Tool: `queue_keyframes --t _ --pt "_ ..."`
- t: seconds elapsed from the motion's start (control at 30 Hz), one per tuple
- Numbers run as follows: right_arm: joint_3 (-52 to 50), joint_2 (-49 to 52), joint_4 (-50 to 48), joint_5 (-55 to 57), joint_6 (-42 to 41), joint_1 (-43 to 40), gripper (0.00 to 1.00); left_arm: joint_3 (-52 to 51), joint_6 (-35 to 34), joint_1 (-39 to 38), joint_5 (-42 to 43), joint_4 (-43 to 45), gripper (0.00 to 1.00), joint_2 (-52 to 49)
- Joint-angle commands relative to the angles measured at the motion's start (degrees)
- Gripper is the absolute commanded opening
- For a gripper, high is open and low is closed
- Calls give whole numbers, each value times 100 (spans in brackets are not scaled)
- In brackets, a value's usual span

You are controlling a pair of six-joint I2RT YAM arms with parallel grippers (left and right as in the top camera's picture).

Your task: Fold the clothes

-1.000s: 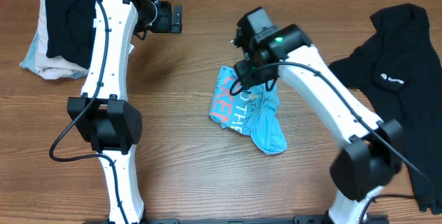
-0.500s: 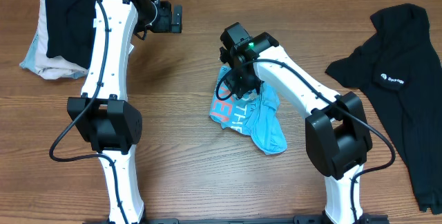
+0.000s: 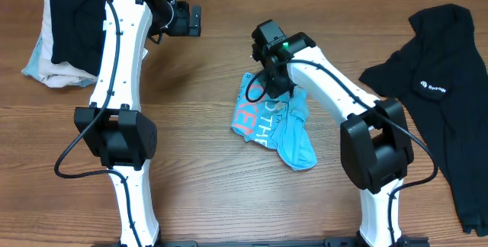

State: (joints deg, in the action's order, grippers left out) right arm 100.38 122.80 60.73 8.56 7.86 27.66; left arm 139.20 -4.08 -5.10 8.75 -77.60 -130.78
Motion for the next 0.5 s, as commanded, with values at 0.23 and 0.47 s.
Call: queue_keyframes --t 0.23,0.47 --pt "-31 76 22 -271 -4 -70 40 -20 136 31 -37 7 100 -7" --pt "2 63 -59 50 -621 -164 4 -20 210 33 -42 4 100 -7"
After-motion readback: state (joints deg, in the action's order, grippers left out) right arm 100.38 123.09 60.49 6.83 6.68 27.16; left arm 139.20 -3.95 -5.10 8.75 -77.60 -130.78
